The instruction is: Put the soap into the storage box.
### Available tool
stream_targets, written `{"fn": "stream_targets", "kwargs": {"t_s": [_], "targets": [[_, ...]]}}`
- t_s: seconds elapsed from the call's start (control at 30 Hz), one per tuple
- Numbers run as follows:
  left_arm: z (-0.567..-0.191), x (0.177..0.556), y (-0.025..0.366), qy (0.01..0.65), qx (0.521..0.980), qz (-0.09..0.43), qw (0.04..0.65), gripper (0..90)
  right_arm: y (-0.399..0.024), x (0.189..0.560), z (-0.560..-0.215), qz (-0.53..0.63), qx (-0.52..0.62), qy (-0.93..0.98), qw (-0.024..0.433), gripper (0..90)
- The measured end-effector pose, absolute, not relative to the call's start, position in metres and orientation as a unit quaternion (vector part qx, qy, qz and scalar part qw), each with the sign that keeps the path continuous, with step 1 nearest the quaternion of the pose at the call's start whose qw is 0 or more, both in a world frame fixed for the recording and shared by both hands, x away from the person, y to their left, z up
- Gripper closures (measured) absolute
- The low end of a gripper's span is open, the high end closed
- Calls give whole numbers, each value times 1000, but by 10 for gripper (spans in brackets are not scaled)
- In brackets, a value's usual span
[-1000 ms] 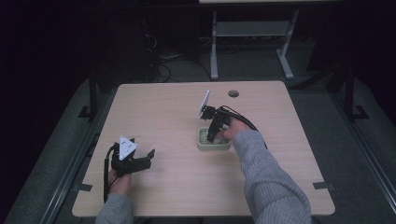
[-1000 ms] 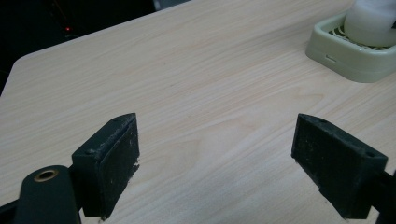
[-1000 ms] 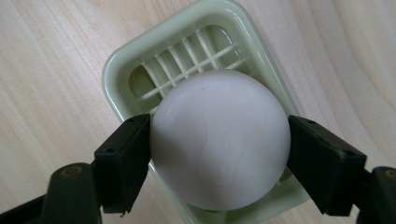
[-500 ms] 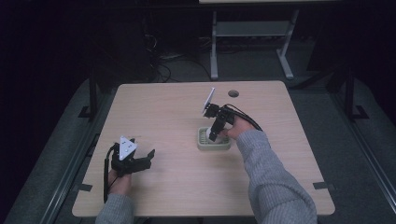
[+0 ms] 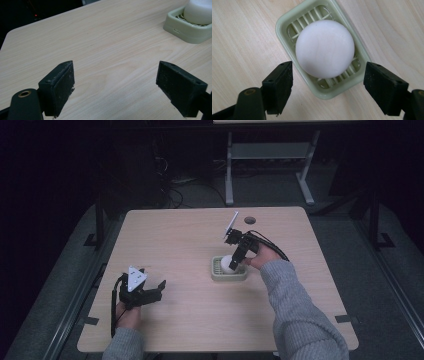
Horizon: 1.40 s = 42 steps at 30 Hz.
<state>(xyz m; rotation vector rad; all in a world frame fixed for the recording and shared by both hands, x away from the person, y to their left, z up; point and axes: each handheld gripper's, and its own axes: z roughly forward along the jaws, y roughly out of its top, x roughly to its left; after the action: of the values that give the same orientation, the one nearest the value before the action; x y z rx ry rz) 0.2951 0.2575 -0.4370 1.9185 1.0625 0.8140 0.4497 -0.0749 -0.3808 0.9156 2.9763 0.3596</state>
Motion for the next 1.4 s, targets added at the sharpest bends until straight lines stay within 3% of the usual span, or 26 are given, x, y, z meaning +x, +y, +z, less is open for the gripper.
{"fn": "stream_targets", "kwargs": {"t_s": [1.4], "targets": [[-438, 295, 256, 417, 754, 321, 392, 148, -116, 426, -371, 132, 312, 941, 11, 235]]}}
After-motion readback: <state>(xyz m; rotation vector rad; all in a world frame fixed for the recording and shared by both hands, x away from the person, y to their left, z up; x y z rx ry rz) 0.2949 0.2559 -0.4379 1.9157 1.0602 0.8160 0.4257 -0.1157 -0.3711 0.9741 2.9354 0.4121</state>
